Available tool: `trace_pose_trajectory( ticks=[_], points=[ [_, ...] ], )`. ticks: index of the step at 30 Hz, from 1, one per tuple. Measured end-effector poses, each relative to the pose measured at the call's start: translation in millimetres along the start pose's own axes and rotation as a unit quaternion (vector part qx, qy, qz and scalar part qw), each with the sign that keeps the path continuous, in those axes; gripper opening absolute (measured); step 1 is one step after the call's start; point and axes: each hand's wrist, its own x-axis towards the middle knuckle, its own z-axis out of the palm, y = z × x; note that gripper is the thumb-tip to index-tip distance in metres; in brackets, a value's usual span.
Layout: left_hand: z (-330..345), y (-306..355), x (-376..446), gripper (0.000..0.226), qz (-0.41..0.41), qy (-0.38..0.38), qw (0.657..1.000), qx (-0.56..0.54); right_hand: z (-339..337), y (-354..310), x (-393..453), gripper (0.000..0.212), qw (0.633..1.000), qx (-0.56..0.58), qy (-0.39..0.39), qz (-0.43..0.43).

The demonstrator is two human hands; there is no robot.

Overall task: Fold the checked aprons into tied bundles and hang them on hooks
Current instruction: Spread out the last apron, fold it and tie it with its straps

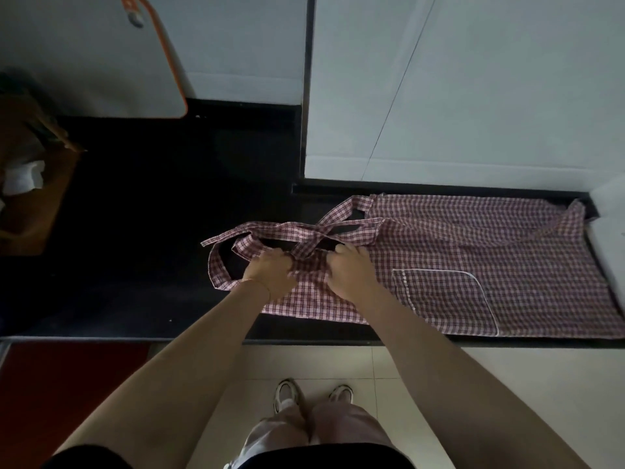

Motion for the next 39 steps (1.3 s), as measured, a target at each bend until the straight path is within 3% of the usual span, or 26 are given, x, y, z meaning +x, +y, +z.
trace_pose_trajectory(
  ticks=[3,7,9,12,15,18,21,26,30,33,36,39],
  points=[
    [-3.2,-0.1,2.4,0.054,-0.01,0.001,0.997,0.074,3.4,17.6,-1.5,0.03,0.997,-0.052,-0.046,0.042],
    [-8.6,-3.8,4.3,0.063,-0.055,-0.028,0.99,0.125,-2.4,29.4,-1.1,0.028,0.997,-0.051,-0.015,0.064],
    [-14.0,2.7,4.6,0.057,-0.038,0.005,0.987,0.153,-4.8,31.5,1.1,0.03,0.997,-0.04,0.022,0.06],
    [-12.7,14.4,4.2,0.039,0.0,0.013,0.998,0.062,-4.2,30.7,4.7,0.032,0.999,-0.03,0.03,0.01],
    [-3.7,12.2,8.8,0.022,-0.032,0.012,0.998,-0.044,-1.1,31.0,8.9,0.027,0.999,-0.026,-0.018,-0.011],
    [-3.3,8.6,12.5,0.018,-0.056,0.044,0.992,-0.105,6.9,34.7,11.4,0.022,0.999,-0.029,0.017,0.01],
    [-0.2,5.7,15.3,0.021,-0.068,0.067,0.99,-0.106,14.0,34.4,15.9,0.025,0.997,-0.034,0.068,0.019],
    [9.6,11.4,24.6,0.035,-0.046,0.09,0.995,-0.026,18.7,35.1,24.5,0.042,0.999,-0.025,0.024,0.009],
    [12.2,26.6,30.5,0.04,0.038,0.091,0.995,-0.03,11.7,34.9,24.1,0.024,0.999,-0.025,0.033,-0.032],
    [11.7,44.8,29.1,0.021,0.041,0.091,0.991,-0.094,6.9,36.0,23.7,0.014,0.995,-0.029,0.085,-0.054],
    [3.6,49.7,34.9,0.019,-0.013,0.042,0.996,-0.078,0.3,48.3,23.7,0.023,0.985,-0.051,0.165,-0.027],
    [-6.4,47.0,39.5,0.012,-0.054,-0.05,0.995,-0.064,-12.1,68.5,24.0,0.033,0.984,-0.019,0.168,0.059]
  ],
)
